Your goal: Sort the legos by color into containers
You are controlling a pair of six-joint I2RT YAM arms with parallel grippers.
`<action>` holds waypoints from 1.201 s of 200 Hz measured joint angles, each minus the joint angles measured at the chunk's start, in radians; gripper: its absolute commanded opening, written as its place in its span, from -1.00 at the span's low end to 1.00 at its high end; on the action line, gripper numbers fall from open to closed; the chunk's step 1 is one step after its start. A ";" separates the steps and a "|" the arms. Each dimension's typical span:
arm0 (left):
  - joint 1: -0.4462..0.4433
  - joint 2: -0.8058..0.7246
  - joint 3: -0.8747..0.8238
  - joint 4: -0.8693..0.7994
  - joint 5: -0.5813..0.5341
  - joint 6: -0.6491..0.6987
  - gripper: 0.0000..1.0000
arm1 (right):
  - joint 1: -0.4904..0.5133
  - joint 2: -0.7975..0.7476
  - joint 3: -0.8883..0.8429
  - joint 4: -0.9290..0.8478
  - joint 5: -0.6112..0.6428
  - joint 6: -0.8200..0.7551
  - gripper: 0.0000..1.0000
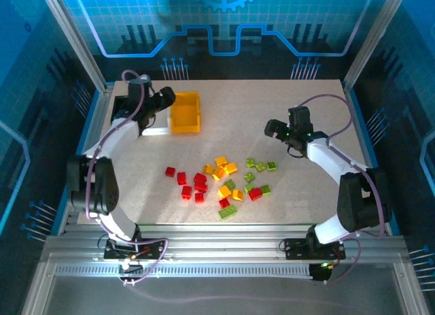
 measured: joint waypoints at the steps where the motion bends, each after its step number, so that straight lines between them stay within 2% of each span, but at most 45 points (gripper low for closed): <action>1: -0.002 0.010 0.008 -0.007 -0.005 0.003 0.60 | 0.000 0.000 0.000 -0.002 0.000 0.000 1.00; 50: -0.029 0.267 0.207 -0.206 -0.114 0.085 0.47 | 0.002 0.000 0.000 -0.048 -0.018 0.000 1.00; 90: -0.055 0.357 0.270 -0.284 -0.167 0.113 0.27 | 0.003 -0.004 0.000 -0.063 -0.024 0.000 1.00; 128: -0.079 0.396 0.312 -0.314 -0.189 0.123 -0.07 | 0.003 -0.026 0.000 -0.082 -0.024 0.001 1.00; 160: -0.097 0.418 0.315 -0.331 -0.198 0.134 -0.46 | 0.009 -0.032 0.003 -0.101 -0.022 0.005 1.00; 191: -0.126 0.418 0.314 -0.334 -0.206 0.133 -0.72 | 0.014 -0.032 0.012 -0.116 -0.020 0.009 1.00; 207: -0.150 0.406 0.294 -0.325 -0.206 0.118 -0.75 | 0.015 -0.032 0.018 -0.122 -0.020 0.011 1.00; 240: -0.250 0.368 0.245 -0.323 -0.207 0.069 -1.00 | 0.031 -0.032 0.020 -0.127 -0.017 0.018 1.00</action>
